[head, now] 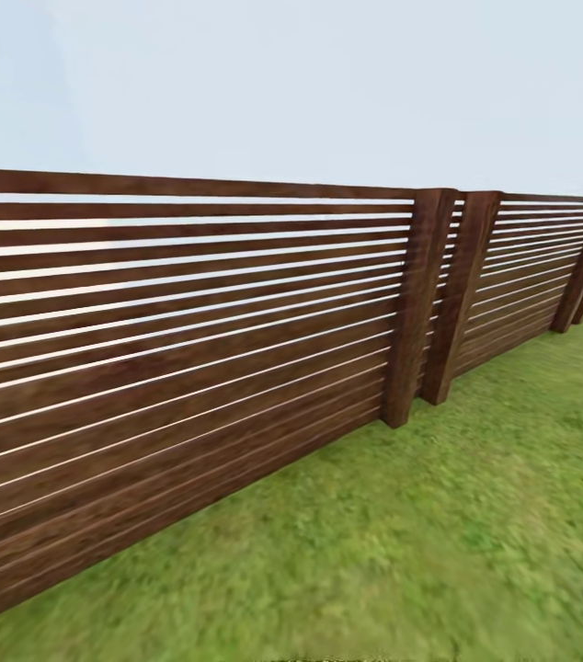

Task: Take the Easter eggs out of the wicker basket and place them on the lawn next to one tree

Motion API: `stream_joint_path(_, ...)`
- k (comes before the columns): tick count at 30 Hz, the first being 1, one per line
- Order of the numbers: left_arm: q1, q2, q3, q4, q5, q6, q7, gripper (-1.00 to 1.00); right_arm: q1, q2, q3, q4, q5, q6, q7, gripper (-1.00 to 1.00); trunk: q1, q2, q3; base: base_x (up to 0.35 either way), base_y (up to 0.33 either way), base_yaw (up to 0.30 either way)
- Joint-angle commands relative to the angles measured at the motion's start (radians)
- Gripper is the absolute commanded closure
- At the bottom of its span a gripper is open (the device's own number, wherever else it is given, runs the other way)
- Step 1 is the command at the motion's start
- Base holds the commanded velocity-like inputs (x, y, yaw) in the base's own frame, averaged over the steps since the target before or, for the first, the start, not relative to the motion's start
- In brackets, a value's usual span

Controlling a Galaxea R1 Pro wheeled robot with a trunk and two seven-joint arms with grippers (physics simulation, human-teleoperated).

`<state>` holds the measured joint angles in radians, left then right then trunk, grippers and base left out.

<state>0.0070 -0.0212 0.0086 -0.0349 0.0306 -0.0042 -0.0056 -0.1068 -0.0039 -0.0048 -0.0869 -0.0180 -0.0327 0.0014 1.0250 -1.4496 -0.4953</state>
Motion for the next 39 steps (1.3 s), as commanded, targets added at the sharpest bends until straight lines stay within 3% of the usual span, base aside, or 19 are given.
stream_joint_path(1, 0.001, 0.0, 0.001, -0.002, 0.003, 0.0, -0.001, -1.0, -0.001, -0.001, -0.001, 0.0, -0.002, -0.004, 0.0, -1.0, 0.0, 0.0, -0.002, 0.0, 0.0, -0.16)
stream_joint_path(9, 0.001, 0.0, 0.001, -0.002, 0.003, 0.0, -0.001, -1.0, -0.001, -0.017, -0.007, -0.002, -0.002, 0.005, 0.001, -1.0, 0.0, 0.0, -0.013, 0.0, 0.0, -0.159)
stream_joint_path(19, 0.001, 0.0, 0.0, -0.002, 0.003, 0.0, -0.001, -1.0, -0.001, -0.019, -0.012, -0.002, -0.001, 0.007, -0.013, -1.0, 0.0, 0.0, -0.027, 0.0, 0.0, -0.157)
stream_joint_path(25, 0.001, 0.0, 0.0, -0.002, 0.003, 0.0, -0.001, -1.0, -0.001, -0.012, -0.013, -0.001, -0.002, 0.007, -0.109, -1.0, 0.0, 0.0, -0.036, 0.0, 0.0, -0.151)
stream_joint_path(33, 0.001, 0.0, 0.0, -0.002, 0.003, 0.0, -0.001, -1.0, -0.001, -0.016, -0.014, -0.003, -0.001, -0.005, -0.115, -1.0, 0.0, 0.0, -0.048, 0.0, 0.0, -0.152)
stream_joint_path(39, 0.001, 0.0, 0.001, -0.002, 0.003, 0.0, -0.001, -1.0, -0.001, -0.018, -0.053, -0.005, -0.002, -0.007, -0.107, -1.0, 0.0, 0.0, -0.056, 0.0, 0.0, -0.177)
